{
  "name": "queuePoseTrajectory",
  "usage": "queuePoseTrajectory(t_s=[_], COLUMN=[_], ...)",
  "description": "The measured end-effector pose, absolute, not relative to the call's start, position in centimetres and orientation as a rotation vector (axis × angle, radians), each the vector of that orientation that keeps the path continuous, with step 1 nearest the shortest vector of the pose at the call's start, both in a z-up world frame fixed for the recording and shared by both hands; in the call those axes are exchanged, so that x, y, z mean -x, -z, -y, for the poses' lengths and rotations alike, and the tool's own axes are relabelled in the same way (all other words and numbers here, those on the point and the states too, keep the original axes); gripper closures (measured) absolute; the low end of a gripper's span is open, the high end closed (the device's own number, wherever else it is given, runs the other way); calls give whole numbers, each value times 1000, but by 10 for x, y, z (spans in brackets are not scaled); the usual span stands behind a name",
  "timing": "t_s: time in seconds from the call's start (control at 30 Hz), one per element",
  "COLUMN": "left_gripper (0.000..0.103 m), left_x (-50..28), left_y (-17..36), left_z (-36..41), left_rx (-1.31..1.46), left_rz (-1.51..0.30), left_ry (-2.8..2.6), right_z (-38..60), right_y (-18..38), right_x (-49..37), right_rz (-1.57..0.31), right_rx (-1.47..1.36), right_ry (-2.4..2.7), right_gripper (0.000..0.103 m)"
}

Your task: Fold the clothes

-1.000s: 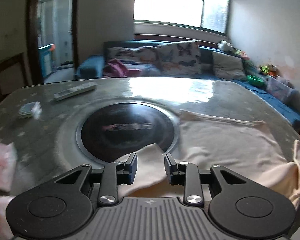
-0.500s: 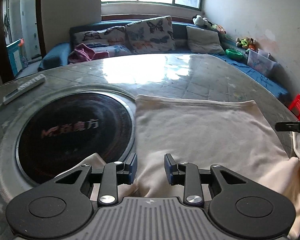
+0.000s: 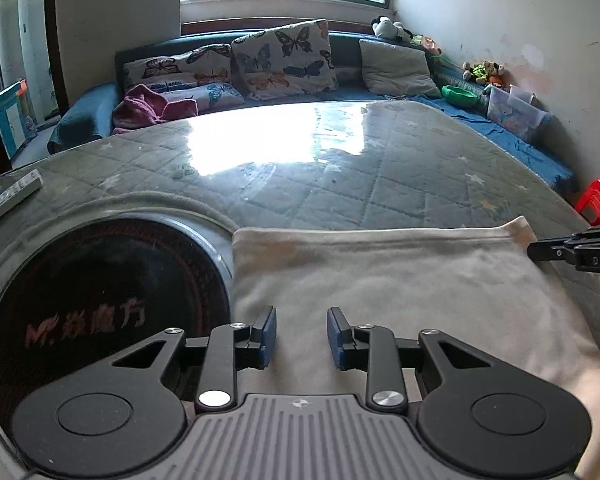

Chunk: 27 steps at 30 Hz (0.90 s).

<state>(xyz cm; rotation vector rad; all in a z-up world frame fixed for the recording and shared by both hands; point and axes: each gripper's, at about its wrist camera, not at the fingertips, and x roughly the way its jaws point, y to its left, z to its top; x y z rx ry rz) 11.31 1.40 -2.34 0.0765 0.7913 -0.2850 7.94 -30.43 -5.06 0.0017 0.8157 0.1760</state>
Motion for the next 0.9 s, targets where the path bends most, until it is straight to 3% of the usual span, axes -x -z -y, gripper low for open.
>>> queuePoseTrajectory(t_s=[0.23,0.6,0.9], left_gripper=[80,79,79], left_x=[-151,-209,-177], left_y=[26,29,22], left_z=[-13,-10,-5], left_rx=[-100,-132,-121], left_rz=[-766,-740,-739], left_ry=[250,177,247], right_z=[293,282,261], right_y=[52,55,20], right_x=[-119,-189,-128], right_rz=[-806,-788,-725], right_rx=[88,191,248], right_ry=[-186,-179,-325], right_gripper=[99,98,93])
